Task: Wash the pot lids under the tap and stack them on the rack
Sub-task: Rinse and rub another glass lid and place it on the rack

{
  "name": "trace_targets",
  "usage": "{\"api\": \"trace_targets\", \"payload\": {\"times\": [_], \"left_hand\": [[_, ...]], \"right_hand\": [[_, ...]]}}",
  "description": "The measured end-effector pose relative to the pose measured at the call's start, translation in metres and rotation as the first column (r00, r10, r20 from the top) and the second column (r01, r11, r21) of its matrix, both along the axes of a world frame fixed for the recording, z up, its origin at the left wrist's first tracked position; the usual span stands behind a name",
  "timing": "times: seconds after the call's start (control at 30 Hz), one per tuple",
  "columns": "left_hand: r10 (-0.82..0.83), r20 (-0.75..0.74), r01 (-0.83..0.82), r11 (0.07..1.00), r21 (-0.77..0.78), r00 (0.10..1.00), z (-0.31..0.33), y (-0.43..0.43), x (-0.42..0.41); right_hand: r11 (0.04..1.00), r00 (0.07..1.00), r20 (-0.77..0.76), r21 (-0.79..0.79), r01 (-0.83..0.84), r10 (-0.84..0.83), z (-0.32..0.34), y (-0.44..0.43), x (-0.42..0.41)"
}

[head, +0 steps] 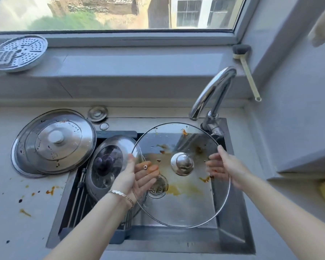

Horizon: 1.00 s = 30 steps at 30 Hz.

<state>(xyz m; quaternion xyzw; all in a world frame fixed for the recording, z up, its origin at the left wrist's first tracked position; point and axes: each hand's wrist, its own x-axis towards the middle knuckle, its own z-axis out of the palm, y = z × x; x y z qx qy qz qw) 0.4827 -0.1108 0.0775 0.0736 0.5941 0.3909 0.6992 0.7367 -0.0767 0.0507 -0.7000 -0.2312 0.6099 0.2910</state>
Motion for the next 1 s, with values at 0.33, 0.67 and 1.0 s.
{"api": "trace_targets", "payload": {"times": [0.33, 0.67, 1.0], "left_hand": [[0.047, -0.228, -0.031, 0.997, 0.072, 0.973, -0.001, 0.011, -0.011], [0.097, -0.200, -0.079, 0.992, 0.098, 0.975, 0.000, 0.021, -0.001], [0.126, -0.156, -0.113, 0.990, 0.086, 0.980, 0.005, 0.027, 0.015]], "right_hand": [[0.986, 0.963, 0.235, -0.131, -0.104, 0.133, -0.014, 0.069, -0.007], [0.979, 0.898, 0.410, -0.186, -0.086, 0.156, -0.027, 0.089, -0.012], [0.991, 0.894, 0.428, -0.057, -0.120, 0.133, -0.038, 0.077, 0.000]]}}
